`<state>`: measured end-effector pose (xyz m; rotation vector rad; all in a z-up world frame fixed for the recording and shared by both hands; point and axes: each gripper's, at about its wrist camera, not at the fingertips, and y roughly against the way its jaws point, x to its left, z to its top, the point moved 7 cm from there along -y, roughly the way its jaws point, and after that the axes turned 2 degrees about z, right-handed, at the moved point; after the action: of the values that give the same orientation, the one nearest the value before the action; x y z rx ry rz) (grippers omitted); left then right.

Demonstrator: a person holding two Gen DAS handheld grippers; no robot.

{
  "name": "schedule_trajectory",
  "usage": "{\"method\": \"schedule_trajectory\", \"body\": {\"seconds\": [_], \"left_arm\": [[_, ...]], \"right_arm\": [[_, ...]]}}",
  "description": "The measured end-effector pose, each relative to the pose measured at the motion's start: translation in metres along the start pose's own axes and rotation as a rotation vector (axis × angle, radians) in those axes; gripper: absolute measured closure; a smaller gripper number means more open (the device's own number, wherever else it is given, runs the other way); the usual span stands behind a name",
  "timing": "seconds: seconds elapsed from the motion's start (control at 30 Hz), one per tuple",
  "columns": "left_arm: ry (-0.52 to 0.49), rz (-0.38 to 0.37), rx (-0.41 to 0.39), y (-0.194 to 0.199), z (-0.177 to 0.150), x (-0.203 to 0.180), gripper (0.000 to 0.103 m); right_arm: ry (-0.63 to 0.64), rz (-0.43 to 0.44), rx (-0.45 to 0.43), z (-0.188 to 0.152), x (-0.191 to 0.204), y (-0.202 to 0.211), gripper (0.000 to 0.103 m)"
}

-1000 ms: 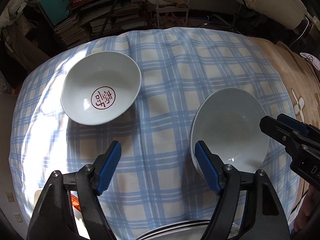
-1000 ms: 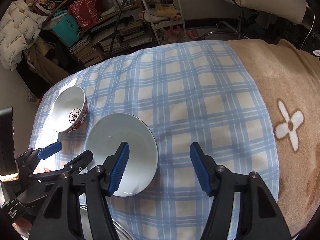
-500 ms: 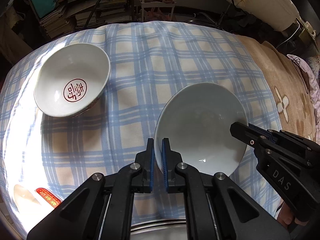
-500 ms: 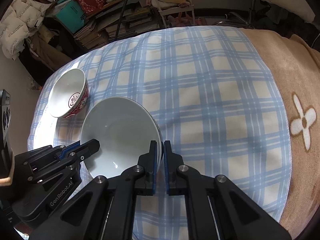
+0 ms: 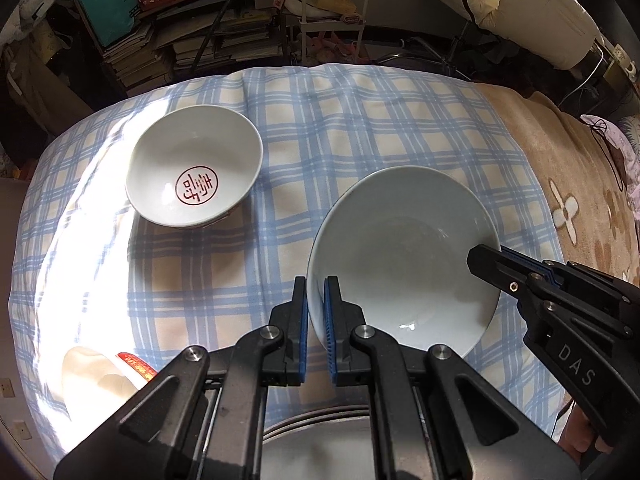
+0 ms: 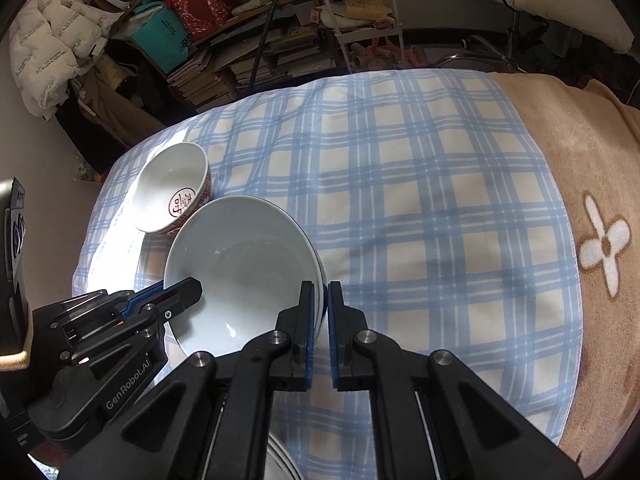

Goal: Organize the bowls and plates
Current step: 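Lift the red-patterned bowl with both grippers and carry it to the large white bowl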

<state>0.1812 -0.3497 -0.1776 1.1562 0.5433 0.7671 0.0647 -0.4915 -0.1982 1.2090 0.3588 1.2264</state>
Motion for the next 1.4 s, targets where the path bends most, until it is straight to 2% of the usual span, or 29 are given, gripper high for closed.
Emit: {"method": "schedule_trajectory", "body": {"seconds": [0.43,0.73,1.4], "left_arm": [[0.036,0.069,-0.053,0.052,-0.017,0.035,0.095],[0.077,0.133,-0.063,0.081,-0.043,0.073,0.094],[0.178,0.174,-0.088,0.124,-0.105,0.148,0.093]], "right_arm": [[0.077,0.057,-0.062,-0.006,0.052,0.027,0.095],[0.153,0.093,-0.078,-0.018,0.100,0.034,0.095],[0.277,0.146,-0.093,-0.058,0.194,0.040,0.095]]}}
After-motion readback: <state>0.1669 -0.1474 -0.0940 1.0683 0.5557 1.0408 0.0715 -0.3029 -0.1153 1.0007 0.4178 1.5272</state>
